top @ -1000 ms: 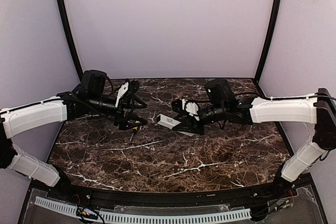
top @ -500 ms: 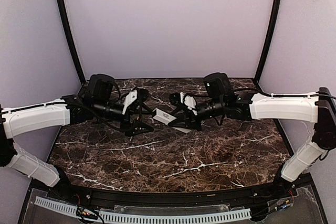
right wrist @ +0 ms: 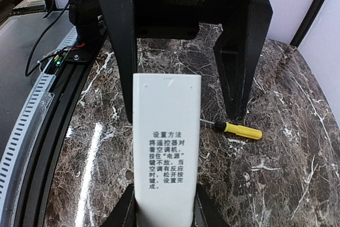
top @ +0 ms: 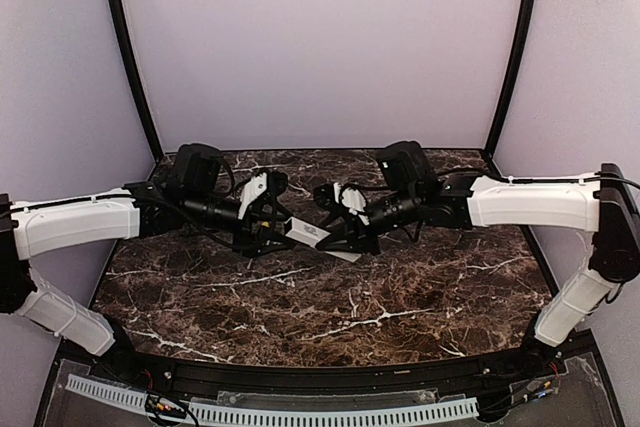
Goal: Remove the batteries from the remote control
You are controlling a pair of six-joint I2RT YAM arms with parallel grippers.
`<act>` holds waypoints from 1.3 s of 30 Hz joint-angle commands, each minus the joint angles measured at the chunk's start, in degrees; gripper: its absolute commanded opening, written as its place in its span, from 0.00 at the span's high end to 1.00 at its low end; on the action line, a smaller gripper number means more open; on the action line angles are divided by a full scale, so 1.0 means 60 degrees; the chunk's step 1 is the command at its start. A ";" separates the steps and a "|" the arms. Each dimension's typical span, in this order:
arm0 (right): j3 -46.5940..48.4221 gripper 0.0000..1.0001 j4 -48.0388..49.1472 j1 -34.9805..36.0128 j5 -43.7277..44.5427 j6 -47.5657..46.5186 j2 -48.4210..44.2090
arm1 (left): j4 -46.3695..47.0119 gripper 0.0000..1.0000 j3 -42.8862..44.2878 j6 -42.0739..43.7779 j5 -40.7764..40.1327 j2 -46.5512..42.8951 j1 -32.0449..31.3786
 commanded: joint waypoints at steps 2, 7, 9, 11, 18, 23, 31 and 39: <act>0.0451 0.97 -0.0116 0.0171 -0.0032 -0.0052 0.0394 | -0.0001 0.36 0.0134 -0.0122 0.0214 0.0163 -0.0056; 0.0623 0.97 -0.0239 0.0208 0.0041 -0.0169 0.0645 | -0.0004 0.36 0.0195 -0.0167 0.0375 0.0281 -0.0061; 0.0696 0.97 -0.0270 0.0216 0.0063 -0.0198 0.0711 | -0.0011 0.36 0.0181 -0.0160 0.0402 0.0311 -0.0070; 0.0759 0.98 -0.0284 0.0223 0.0040 -0.0215 0.0751 | -0.0047 0.38 0.0181 -0.0144 0.0396 0.0373 -0.0069; 0.0805 0.98 -0.0274 0.0252 -0.0019 -0.0253 0.0733 | -0.0149 0.56 0.0284 -0.0132 0.0486 0.0503 -0.0078; 0.0765 0.98 -0.0267 0.0267 -0.0045 -0.0232 0.0748 | -0.0165 0.85 0.0356 -0.0183 0.0627 0.0544 -0.0097; 0.0828 0.80 -0.0159 0.0267 0.0417 0.0472 0.0846 | 0.0029 0.99 0.0279 -0.0342 0.0706 0.0371 -0.0094; 0.0256 0.04 0.0340 -0.0147 0.1155 0.1639 0.0099 | 0.0339 1.00 0.0026 -0.0423 0.0181 -0.0085 -0.0085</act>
